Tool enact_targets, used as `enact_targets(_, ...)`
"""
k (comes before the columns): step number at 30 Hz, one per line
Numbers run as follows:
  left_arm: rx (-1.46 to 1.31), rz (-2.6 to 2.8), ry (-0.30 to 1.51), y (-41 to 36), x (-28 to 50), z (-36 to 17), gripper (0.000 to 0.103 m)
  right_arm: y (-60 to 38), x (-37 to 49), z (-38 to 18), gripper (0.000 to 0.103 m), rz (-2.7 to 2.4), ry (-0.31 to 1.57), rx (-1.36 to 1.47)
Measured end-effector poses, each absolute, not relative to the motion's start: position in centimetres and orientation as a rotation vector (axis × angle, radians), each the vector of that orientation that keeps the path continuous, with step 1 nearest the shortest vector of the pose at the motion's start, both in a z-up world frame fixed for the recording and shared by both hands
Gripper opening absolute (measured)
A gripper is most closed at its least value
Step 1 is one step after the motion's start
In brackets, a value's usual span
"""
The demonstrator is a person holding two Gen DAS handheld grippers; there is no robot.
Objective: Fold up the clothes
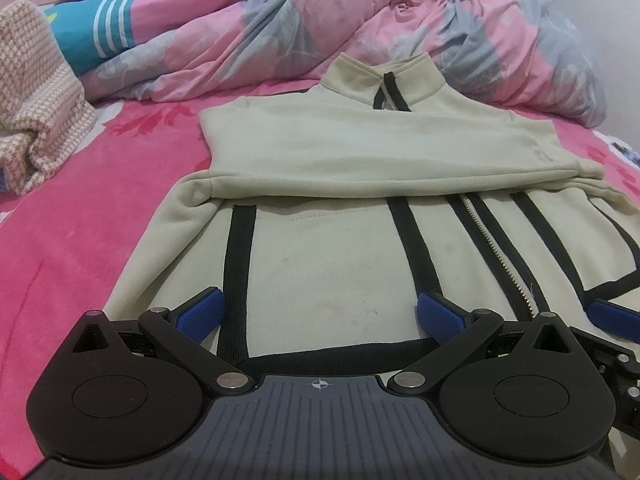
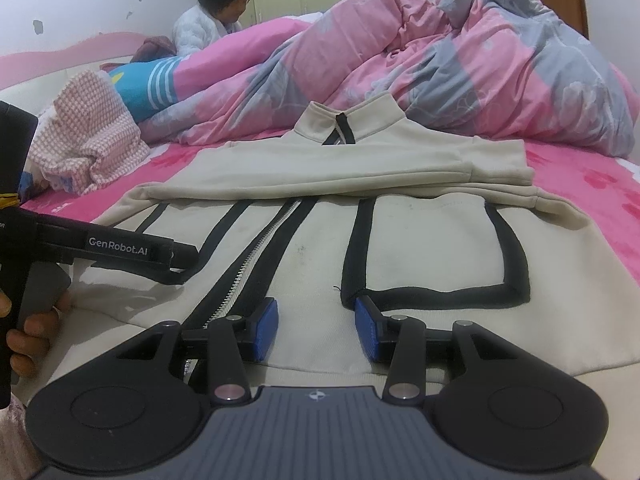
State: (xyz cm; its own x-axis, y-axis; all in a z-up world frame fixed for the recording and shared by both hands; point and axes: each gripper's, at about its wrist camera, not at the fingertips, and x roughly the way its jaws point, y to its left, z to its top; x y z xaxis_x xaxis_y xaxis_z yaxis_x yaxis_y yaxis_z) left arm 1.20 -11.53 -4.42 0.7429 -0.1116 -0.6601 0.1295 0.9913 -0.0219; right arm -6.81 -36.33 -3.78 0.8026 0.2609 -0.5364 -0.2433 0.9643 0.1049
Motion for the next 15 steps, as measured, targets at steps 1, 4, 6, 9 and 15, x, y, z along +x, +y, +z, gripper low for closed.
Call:
enact_targets(1,0.025,-0.131,0.718,-11.55,1.2,-4.47,0.103,-36.34,-6.79,-3.77,0.046,0.272,0.581,0.03)
enact_targets(4,0.018,-0.125,0.702,-11.58,1.23,-4.69,0.103,-36.4,-6.72,-3.72,0.046,0.278,0.586,0.026)
enact_targets(6,0.013,-0.123,0.684,-11.52,1.16,-4.86,0.103,-36.53,-6.69,-3.75,0.046,0.285,0.587,0.028)
enact_targets(9,0.005,-0.13,0.663,-11.31,1.01,-4.96,0.103,-36.59,-6.75,-3.8,0.046,0.29,0.586,0.024)
enact_targets(15,0.003,-0.125,0.641,-11.39,0.94,-5.07,0.103,-37.02,-6.7,-3.83,0.046,0.315,0.585,0.034)
